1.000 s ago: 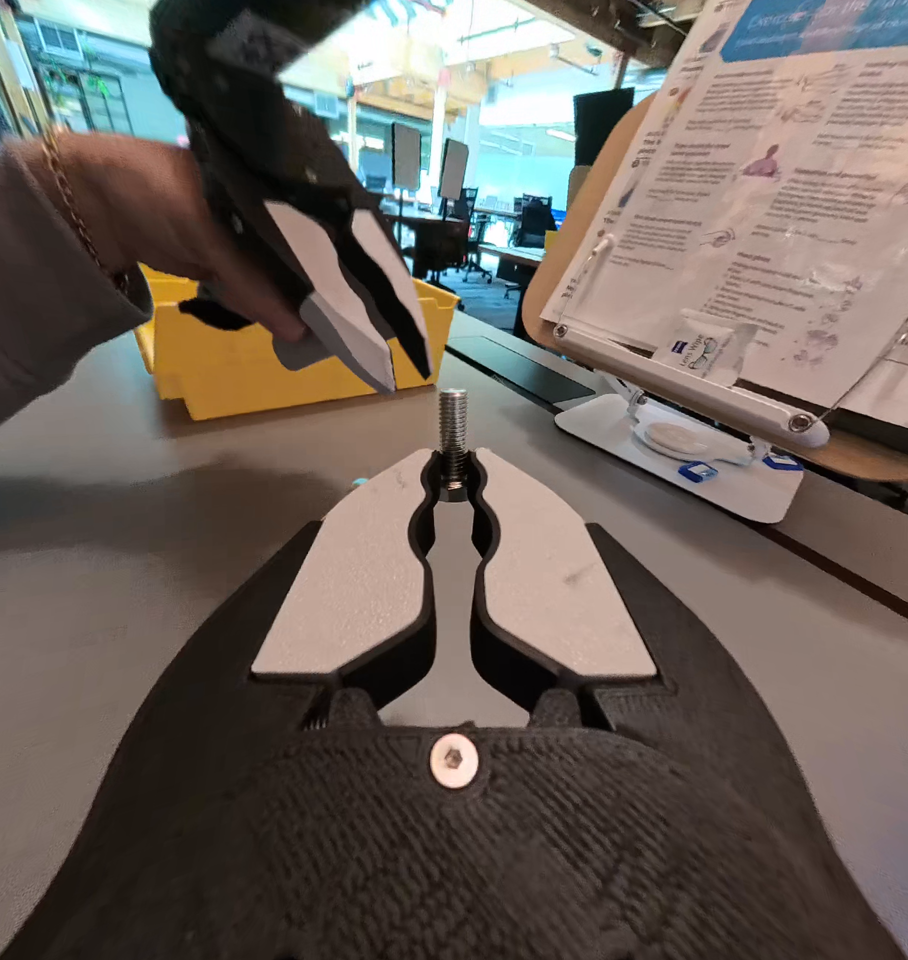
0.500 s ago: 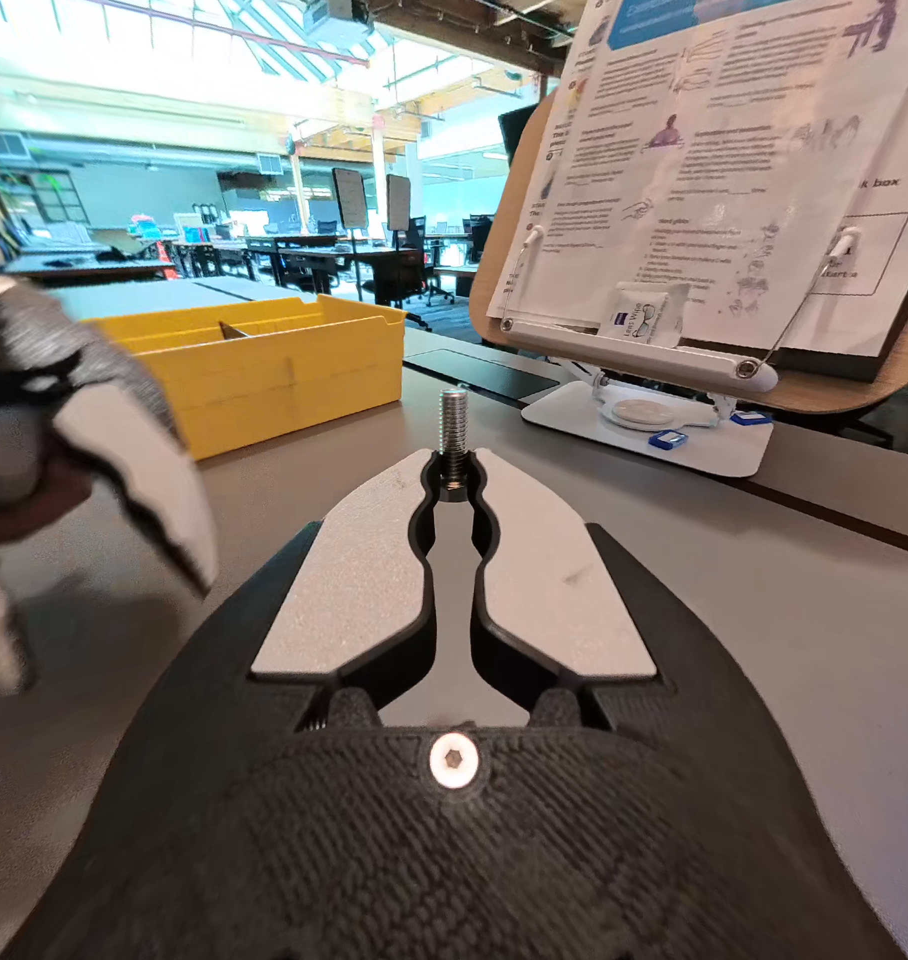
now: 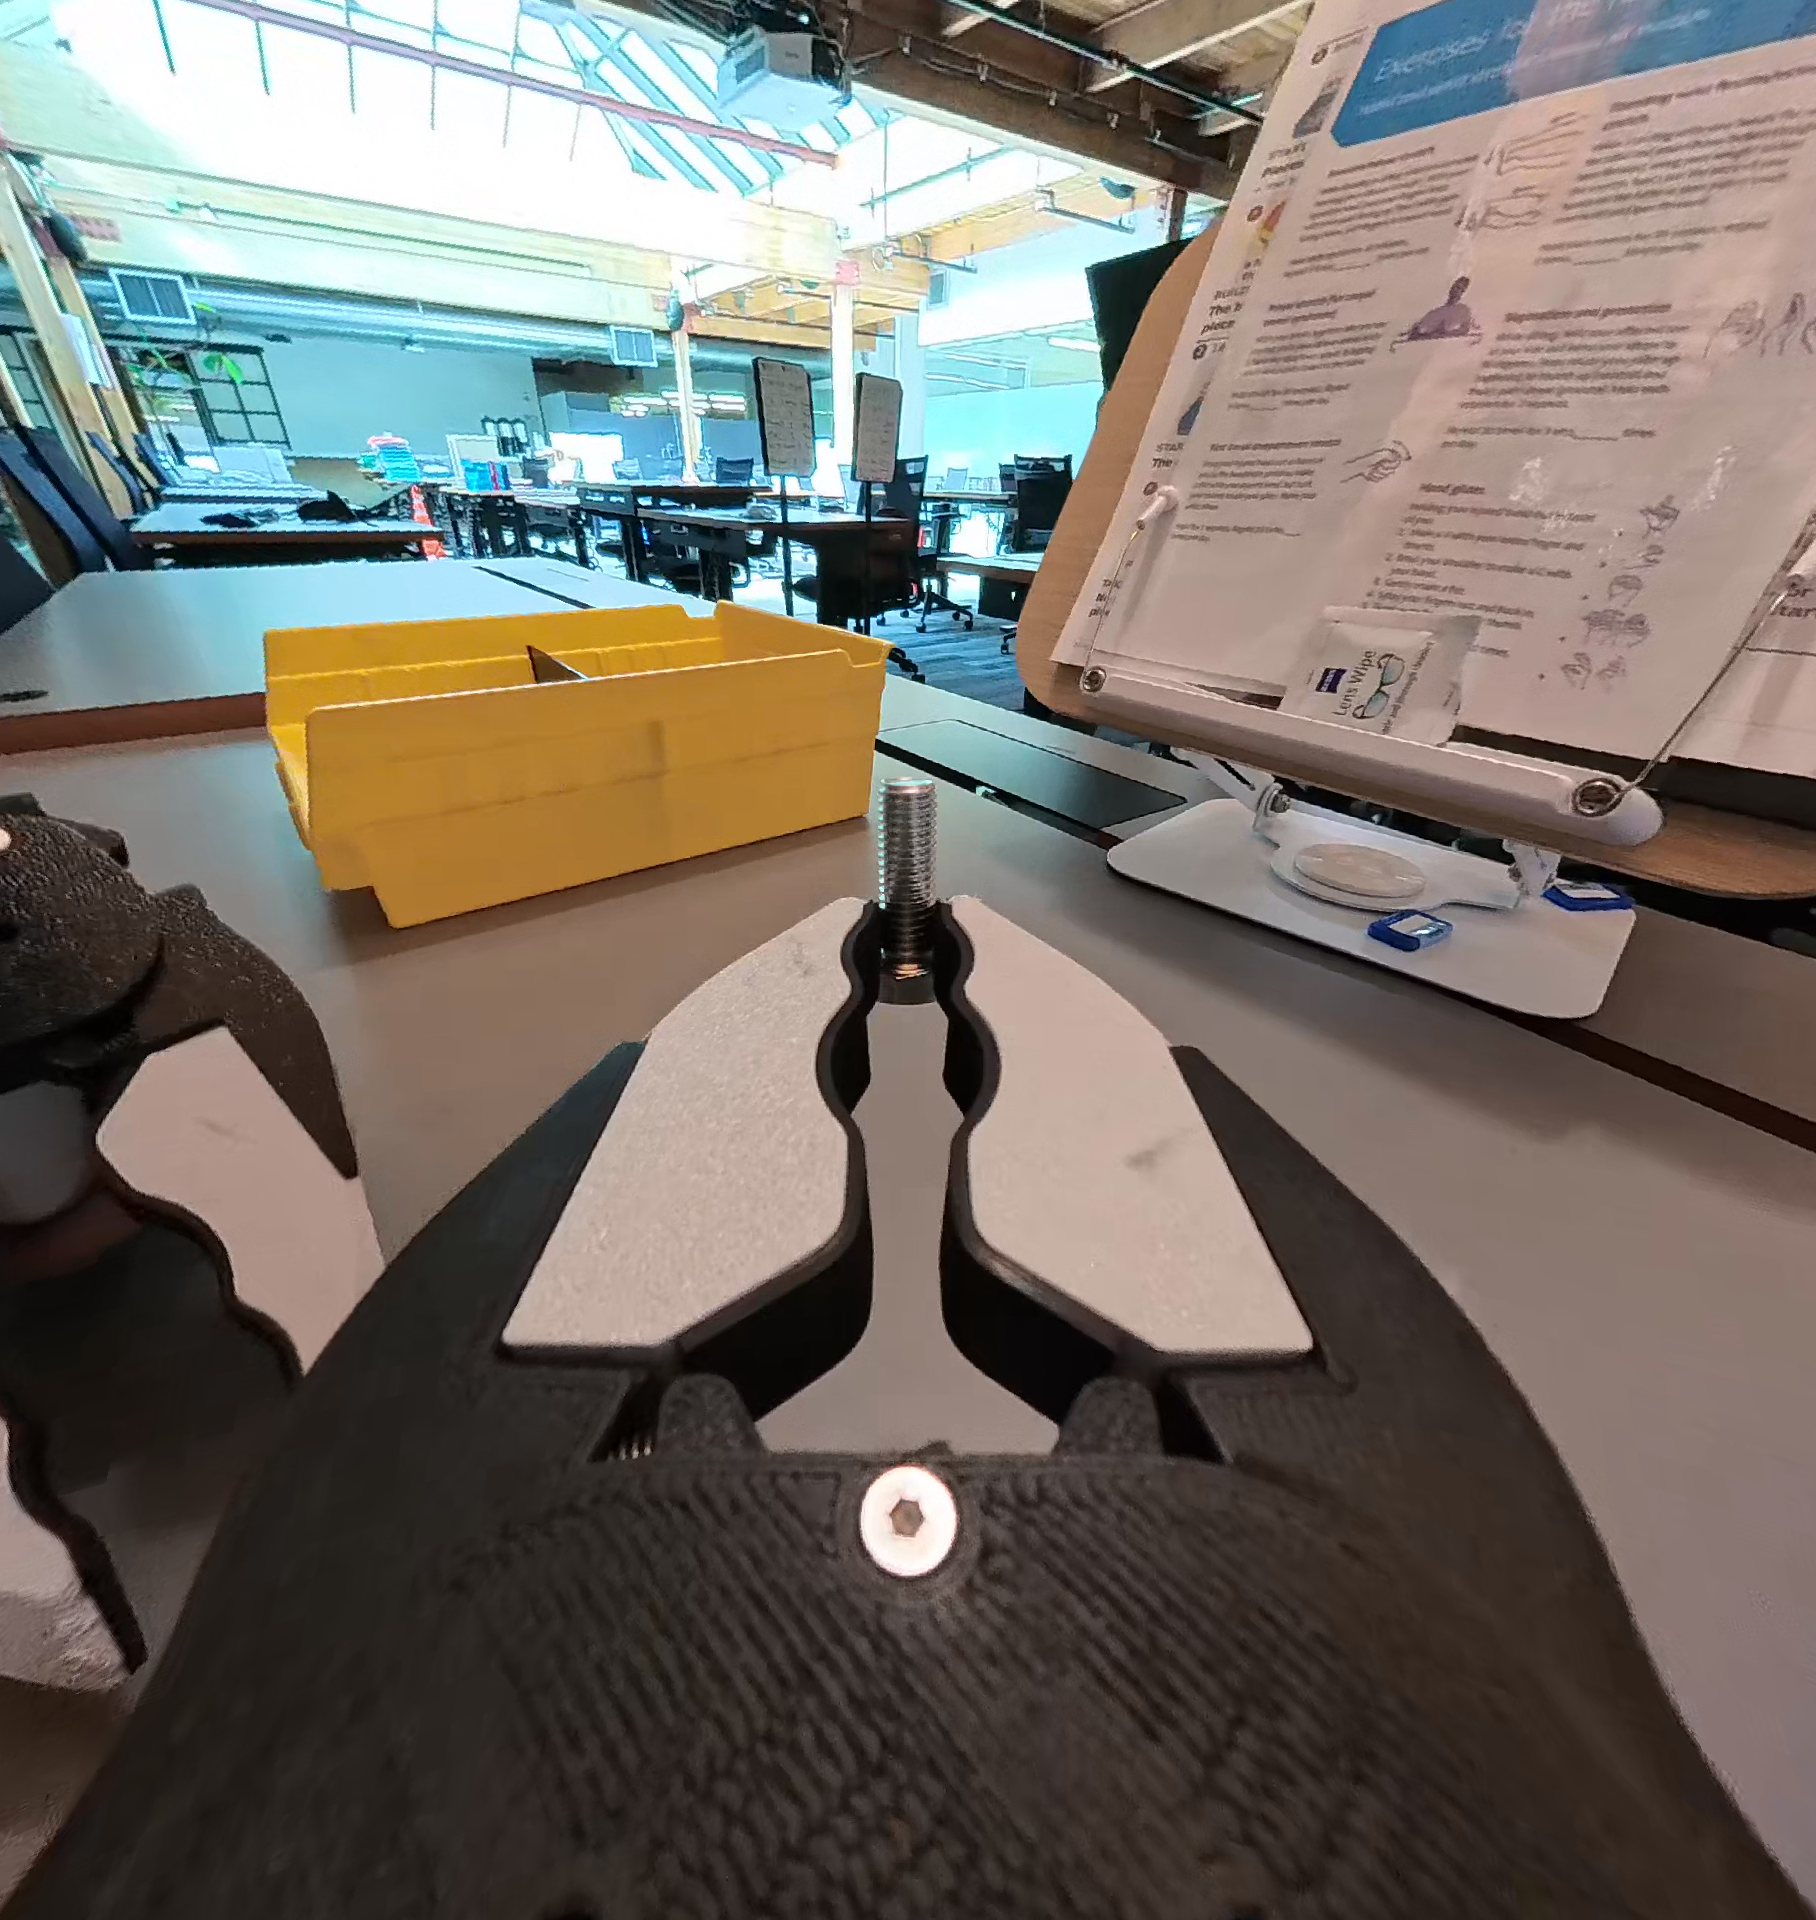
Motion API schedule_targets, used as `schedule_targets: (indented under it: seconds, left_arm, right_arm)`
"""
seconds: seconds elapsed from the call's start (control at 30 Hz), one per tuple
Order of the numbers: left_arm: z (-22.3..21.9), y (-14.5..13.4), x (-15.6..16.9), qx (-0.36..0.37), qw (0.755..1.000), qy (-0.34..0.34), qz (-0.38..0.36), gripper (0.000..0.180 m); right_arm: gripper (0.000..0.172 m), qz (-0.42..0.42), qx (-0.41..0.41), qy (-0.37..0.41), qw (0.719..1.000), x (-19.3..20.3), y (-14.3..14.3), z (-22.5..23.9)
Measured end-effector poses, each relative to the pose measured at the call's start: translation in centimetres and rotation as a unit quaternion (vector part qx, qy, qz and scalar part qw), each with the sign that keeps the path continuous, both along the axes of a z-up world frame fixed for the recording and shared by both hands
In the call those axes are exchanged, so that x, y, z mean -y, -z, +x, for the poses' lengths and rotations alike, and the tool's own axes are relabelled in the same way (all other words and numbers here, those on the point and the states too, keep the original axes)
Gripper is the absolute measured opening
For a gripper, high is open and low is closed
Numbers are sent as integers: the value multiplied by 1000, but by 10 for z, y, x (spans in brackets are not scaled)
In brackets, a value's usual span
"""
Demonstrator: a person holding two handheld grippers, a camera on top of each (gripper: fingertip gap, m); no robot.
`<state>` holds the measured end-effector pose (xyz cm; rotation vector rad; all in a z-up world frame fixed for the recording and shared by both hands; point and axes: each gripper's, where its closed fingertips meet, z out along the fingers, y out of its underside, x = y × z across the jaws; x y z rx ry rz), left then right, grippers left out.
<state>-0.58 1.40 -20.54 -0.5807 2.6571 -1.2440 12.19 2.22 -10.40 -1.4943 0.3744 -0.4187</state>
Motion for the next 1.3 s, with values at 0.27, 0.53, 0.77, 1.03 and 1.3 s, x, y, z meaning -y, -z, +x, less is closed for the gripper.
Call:
schedule_targets:
  seconds: [0.27, 0.53, 0.77, 1.03, 1.3]
  left_arm:
    - [14, 15, -5, -13, 998, -42, 48, 20]
    - [59, -87, -24, 97, 994, -47, -21, 18]
    - [96, -147, -19, 109, 993, -8, -39, 17]
    - [104, -132, -14, 78, 997, 18, -14, 17]
    - [102, -118, -22, 56, 998, 22, 16, 17]
  right_arm:
    - [9, 7, 3, -3, 1000, 2, -4, -1]
    - [9, 27, -3, 1, 1000, 1, -7, -1]
    - [9, 7, 24, -2, 1000, -12, -4, -10]
    - [9, -8, 45, -1, 999, -16, -6, -14]
    - [9, -52, 68, -9, 996, -26, 3, -19]
